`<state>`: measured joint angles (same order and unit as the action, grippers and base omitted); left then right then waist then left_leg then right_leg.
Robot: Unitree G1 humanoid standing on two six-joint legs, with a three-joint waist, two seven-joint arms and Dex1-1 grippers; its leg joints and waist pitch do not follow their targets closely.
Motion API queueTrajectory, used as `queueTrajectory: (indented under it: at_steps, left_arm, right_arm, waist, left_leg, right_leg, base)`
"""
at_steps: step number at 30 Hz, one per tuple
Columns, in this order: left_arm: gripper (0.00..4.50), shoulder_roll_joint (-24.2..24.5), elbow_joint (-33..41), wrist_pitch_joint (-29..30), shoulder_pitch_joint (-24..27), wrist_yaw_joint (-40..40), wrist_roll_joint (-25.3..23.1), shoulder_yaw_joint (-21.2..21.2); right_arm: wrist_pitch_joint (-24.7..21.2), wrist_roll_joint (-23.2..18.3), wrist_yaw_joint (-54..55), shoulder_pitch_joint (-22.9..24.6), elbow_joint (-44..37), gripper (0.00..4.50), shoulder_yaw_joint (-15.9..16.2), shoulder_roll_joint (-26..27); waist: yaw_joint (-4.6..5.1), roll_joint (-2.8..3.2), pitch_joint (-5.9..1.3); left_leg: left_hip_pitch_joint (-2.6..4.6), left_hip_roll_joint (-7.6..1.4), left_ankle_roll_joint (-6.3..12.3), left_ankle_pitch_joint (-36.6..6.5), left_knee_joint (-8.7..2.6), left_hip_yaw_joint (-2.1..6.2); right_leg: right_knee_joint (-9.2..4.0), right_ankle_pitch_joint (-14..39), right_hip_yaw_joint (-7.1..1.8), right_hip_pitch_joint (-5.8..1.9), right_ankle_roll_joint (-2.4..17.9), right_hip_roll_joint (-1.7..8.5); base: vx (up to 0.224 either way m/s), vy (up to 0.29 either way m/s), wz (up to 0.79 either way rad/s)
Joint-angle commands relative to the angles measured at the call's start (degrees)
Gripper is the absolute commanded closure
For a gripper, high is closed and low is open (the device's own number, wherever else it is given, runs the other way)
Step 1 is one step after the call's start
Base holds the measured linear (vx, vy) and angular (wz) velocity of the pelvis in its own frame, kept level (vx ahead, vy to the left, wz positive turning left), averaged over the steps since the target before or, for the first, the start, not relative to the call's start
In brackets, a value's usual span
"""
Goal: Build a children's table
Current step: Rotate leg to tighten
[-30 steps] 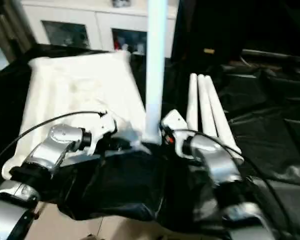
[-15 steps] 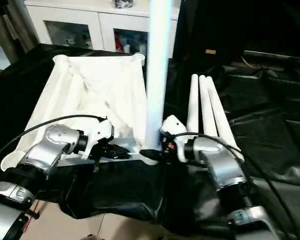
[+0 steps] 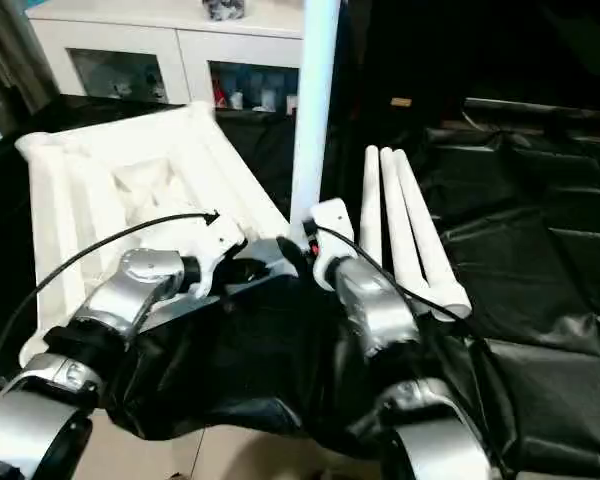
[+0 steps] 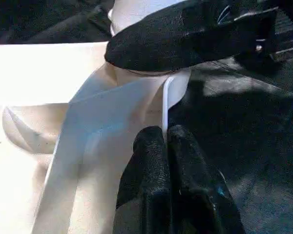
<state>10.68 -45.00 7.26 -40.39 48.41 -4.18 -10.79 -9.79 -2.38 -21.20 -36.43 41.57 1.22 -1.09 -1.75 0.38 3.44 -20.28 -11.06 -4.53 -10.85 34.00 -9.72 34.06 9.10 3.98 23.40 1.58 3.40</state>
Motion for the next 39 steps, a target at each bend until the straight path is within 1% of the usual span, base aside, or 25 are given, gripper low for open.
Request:
queueTrajectory:
  at_steps: [1, 2, 3, 4, 6, 7, 8, 10, 13, 14, 16, 18, 19, 20, 21, 22, 23, 24, 26, 29, 33, 35, 37, 38, 39]
  left_arm:
    - [4.50, -3.43, 2.06, -2.14, -3.52, -3.10, 1.48, 0.89]
    - [4.50, -3.28, 2.35, -2.59, -3.23, -2.27, 1.44, 0.54]
    - [4.50, -3.20, 2.51, -2.91, -3.00, -1.76, 1.38, 0.31]
    - [4.50, -2.83, 3.07, -3.44, -2.44, -0.62, 1.48, -0.03]
    - [4.50, -1.73, 4.43, -4.05, -1.22, 1.88, 1.67, -0.73]
    - [4.50, -0.90, 5.45, -4.42, -0.37, 3.96, 1.98, -1.19]
    - [4.50, 0.34, 6.69, -4.83, 0.74, 6.48, 2.31, -1.70]
    - [4.50, 1.19, 7.42, -5.64, 1.48, 8.44, 2.72, -1.96]
    - [4.50, 2.34, 8.26, -6.64, 2.32, 11.18, 3.22, -2.39]
    - [4.50, 3.99, 9.13, -6.90, 3.16, 14.36, 3.48, -3.07]
    - [4.50, 5.07, 9.45, -7.10, 3.51, 16.75, 3.74, -3.48]
    - [4.50, 5.93, 9.80, -6.76, 3.72, 18.46, 3.83, -3.75]
    - [4.50, 6.43, 10.16, -6.82, 3.90, 19.90, 4.02, -3.78]
    - [4.50, 6.43, 10.16, -6.82, 3.90, 19.90, 4.02, -3.78]
    - [4.50, 7.49, 10.55, -6.99, 4.08, 22.92, 4.29, -3.88]
    - [4.50, 7.49, 10.55, -6.99, 4.08, 22.92, 4.29, -3.88]
    - [4.50, 7.91, 10.61, -7.07, 4.11, 24.08, 4.35, -3.94]
    - [4.50, 8.31, 10.63, -7.17, 4.07, 25.01, 4.41, -4.13]
    - [4.50, 8.79, 10.75, -7.17, 4.04, 26.04, 4.67, -4.44]
    - [4.50, 9.11, 10.91, -6.98, 4.12, 26.47, 4.84, -4.52]
    - [4.50, 8.90, 10.91, -6.89, 4.12, 25.94, 4.71, -4.21]
    - [4.50, 8.01, 10.50, -6.67, 3.86, 23.75, 4.41, -3.49]
    - [4.50, 6.81, 9.94, -5.71, 3.32, 20.72, 4.30, -2.61]
    - [4.50, 6.57, 9.83, -5.48, 3.20, 20.13, 4.31, -2.44]
    - [4.50, 5.55, 9.20, -5.03, 2.59, 17.48, 4.23, -1.78]
  right_arm:
    - [-0.39, -1.04, -5.29, 0.40, 2.08, 1.26, 5.03, 6.52]
    - [-0.10, -1.52, -6.49, 0.39, 1.96, 1.12, 4.72, 6.60]
    - [0.10, -1.85, -7.21, 0.40, 1.94, 1.09, 4.43, 6.64]
    - [0.45, -1.95, -8.59, 0.64, 1.58, 1.02, 4.50, 6.17]
    - [0.73, -1.78, -12.23, 1.83, -0.32, 0.92, 5.91, 4.33]
    - [0.83, -1.85, -15.24, 2.92, -2.11, 0.92, 7.18, 2.80]
    - [0.57, -2.32, -19.97, 4.89, -5.49, 0.92, 9.08, 0.34]
    - [0.76, -2.32, -22.97, 6.21, -7.63, 0.92, 10.29, -1.54]
    - [1.00, -2.28, -26.18, 7.56, -9.78, 0.92, 11.52, -3.90]
    - [0.69, -3.01, -30.86, 9.28, -12.85, 0.92, 12.68, -7.10]
    - [0.03, -3.71, -33.91, 10.19, -14.81, 0.92, 12.96, -9.05]
    - [-0.82, -4.18, -36.74, 10.92, -16.65, 0.92, 13.07, -10.62]
    - [-1.55, -4.48, -39.03, 11.52, -18.22, 0.92, 13.44, -11.97]
    - [-1.55, -4.48, -39.03, 11.52, -18.22, 0.92, 13.44, -11.97]
    - [-2.70, -4.82, -42.70, 12.29, -20.54, 0.92, 14.23, -14.57]
    - [-2.70, -4.82, -42.70, 12.29, -20.54, 0.92, 14.23, -14.57]
    - [-2.91, -4.85, -43.54, 12.43, -21.04, 1.05, 14.42, -15.41]
    - [-3.16, -4.96, -43.91, 12.39, -21.19, 1.21, 14.47, -15.89]
    - [-3.61, -5.15, -44.33, 12.35, -21.42, 1.25, 14.47, -16.24]
    - [-4.61, -5.17, -45.08, 12.27, -21.83, 1.55, 14.55, -15.94]
    - [-5.10, -5.23, -44.86, 12.29, -22.02, 1.77, 14.62, -15.42]
    - [-4.88, -4.94, -41.35, 12.02, -20.68, 1.80, 13.86, -13.55]
    - [-4.02, -3.43, -35.34, 11.22, -17.84, 1.82, 12.72, -11.08]
    - [-3.79, -3.04, -34.02, 11.03, -17.20, 1.83, 12.49, -10.60]
    - [-3.42, -1.87, -29.01, 10.09, -14.39, 1.83, 11.45, -8.65]
  waist:
    - [0.01, 0.44, -4.08]
    - [-0.02, 0.36, -4.06]
    - [0.01, -0.26, -4.07]
    - [-0.17, 0.05, -4.04]
    - [-0.15, 0.06, -3.97]
    - [-0.10, 0.08, -3.96]
    - [-0.34, 0.13, -3.93]
    - [-0.23, 0.20, -4.07]
    - [-0.27, 0.25, -4.00]
    - [-0.35, 0.26, -4.01]
    - [-0.45, 0.26, -3.90]
    - [-0.77, 0.22, -3.85]
    - [-0.79, 0.24, -3.75]
    - [-0.99, 0.20, -3.71]
    - [-1.08, 0.18, -3.71]
    - [-1.32, 0.16, -3.75]
    - [-1.52, 0.18, -3.66]
    - [-1.56, 0.14, -3.76]
    - [-1.60, 0.11, -3.79]
    - [-1.69, 0.07, -3.84]
    - [-1.68, 0.00, -3.89]
    - [-1.65, -0.05, -3.89]
    - [-1.45, -0.02, -3.74]
    - [-1.20, -0.01, -3.64]
    - [-1.10, -0.03, -3.54]
  left_leg:
    - [0.03, -1.63, 1.83, -12.37, -4.00, 0.44]
    - [-0.03, -1.51, 2.20, -12.15, -3.93, 0.36]
    - [0.00, -1.51, 2.47, -12.07, -3.90, 0.27]
    - [-0.05, -1.55, 2.72, -11.59, -3.95, 0.37]
    - [-0.08, -1.57, 2.95, -11.73, -3.97, 0.37]
    - [-0.09, -1.57, 3.00, -11.76, -3.98, 0.36]
    - [-0.25, -1.75, 3.65, -11.62, -4.05, 0.45]
    - [-0.16, -1.95, 4.03, -10.73, -4.03, 0.41]
    - [-0.17, -1.93, 3.88, -11.06, -4.08, 0.42]
    - [-0.01, -1.97, 3.65, -11.49, -4.12, 0.43]
    - [-0.05, -2.00, 4.01, -12.21, -4.04, 0.27]
    - [0.24, -2.04, 3.99, -12.79, -4.02, 0.16]
    - [0.16, -2.10, 3.79, -13.17, -4.15, 0.23]
    - [0.34, -2.14, 3.55, -13.56, -4.11, 0.17]
    - [0.30, -2.12, 3.34, -13.50, -4.14, 0.22]
    - [0.35, -2.16, 3.36, -13.41, -4.17, 0.26]
    - [0.34, -2.21, 3.50, -13.29, -4.16, 0.16]
    - [0.17, -2.19, 3.39, -13.04, -4.21, 0.23]
    - [0.16, -2.17, 3.15, -12.75, -4.20, 0.27]
    - [0.12, -2.12, 2.94, -12.41, -4.14, 0.26]
    - [0.06, -2.10, 2.93, -11.79, -4.11, 0.27]
    - [0.01, -2.09, 2.86, -11.53, -4.09, 0.27]
    - [0.18, -2.01, 2.44, -12.57, -4.12, 0.26]
    - [0.20, -1.91, 1.84, -13.32, -4.18, 0.34]
    - [0.23, -1.81, 1.51, -13.91, -4.26, 0.44]
  right_leg:
    - [-4.33, 15.58, -2.75, -3.25, 11.71, 4.37]
    - [-4.38, 15.53, -2.77, -3.36, 11.72, 4.37]
    - [-4.46, 15.96, -2.76, -3.36, 11.62, 4.38]
    - [-4.40, 16.75, -2.75, -3.42, 11.45, 4.53]
    - [-4.54, 17.83, -2.72, -3.39, 11.04, 4.52]
    - [-4.59, 18.09, -2.73, -3.38, 10.91, 4.52]
    - [-4.60, 17.54, -2.75, -3.65, 10.47, 4.51]
    - [-4.19, 14.74, -2.82, -3.48, 11.33, 4.43]
    - [-4.19, 14.51, -2.77, -3.56, 11.92, 4.41]
    - [-4.21, 14.81, -2.78, -3.57, 12.00, 4.40]
    - [-4.22, 15.16, -2.84, -3.45, 12.13, 4.37]
    - [-4.44, 16.90, -2.82, -3.29, 11.82, 4.28]
    - [-4.54, 18.19, -2.75, -3.26, 11.66, 4.32]
    - [-4.69, 19.43, -2.82, -3.11, 11.21, 4.35]
    - [-4.80, 20.21, -2.83, -3.10, 11.01, 4.48]
    - [-4.78, 20.32, -2.76, -3.22, 10.77, 4.39]
    - [-4.75, 19.91, -2.90, -3.04, 10.67, 4.35]
    - [-4.60, 19.52, -2.82, -3.20, 10.81, 4.39]
    - [-4.52, 19.08, -2.82, -3.17, 10.94, 4.45]
    - [-4.44, 18.80, -2.82, -3.22, 11.03, 4.43]
    - [-4.38, 18.05, -2.79, -3.28, 11.12, 4.47]
    - [-4.36, 18.23, -2.83, -3.26, 10.93, 4.52]
    - [-4.62, 20.35, -2.80, -3.02, 10.46, 4.52]
    - [-4.85, 22.63, -2.73, -2.91, 9.96, 4.60]
    - [-4.99, 24.11, -2.63, -2.91, 9.54, 4.57]
  base:
    - [0.000, 0.000, 0.00]
    - [0.000, 0.000, 0.00]
    - [0.000, 0.000, 0.00]
    - [0.000, 0.000, 0.00]
    - [0.000, 0.000, 0.00]
    - [0.000, 0.000, 0.00]
    - [0.000, 0.000, 0.00]
    - [0.000, 0.000, 0.00]
    - [0.000, 0.000, 0.00]
    - [0.000, 0.000, 0.00]
    - [0.000, 0.000, 0.00]
    - [0.000, 0.000, 0.00]
    - [0.000, 0.000, 0.00]
    - [0.000, 0.000, 0.00]
    - [0.000, 0.000, 0.00]
    - [0.000, 0.000, 0.00]
    - [0.000, 0.000, 0.00]
    - [0.000, 0.000, 0.00]
    - [0.000, 0.000, 0.00]
    - [0.000, 0.000, 0.00]
    - [0.000, 0.000, 0.00]
    - [0.000, 0.000, 0.00]
    - [0.000, 0.000, 0.00]
    - [0.000, 0.000, 0.00]
    - [0.000, 0.000, 0.00]
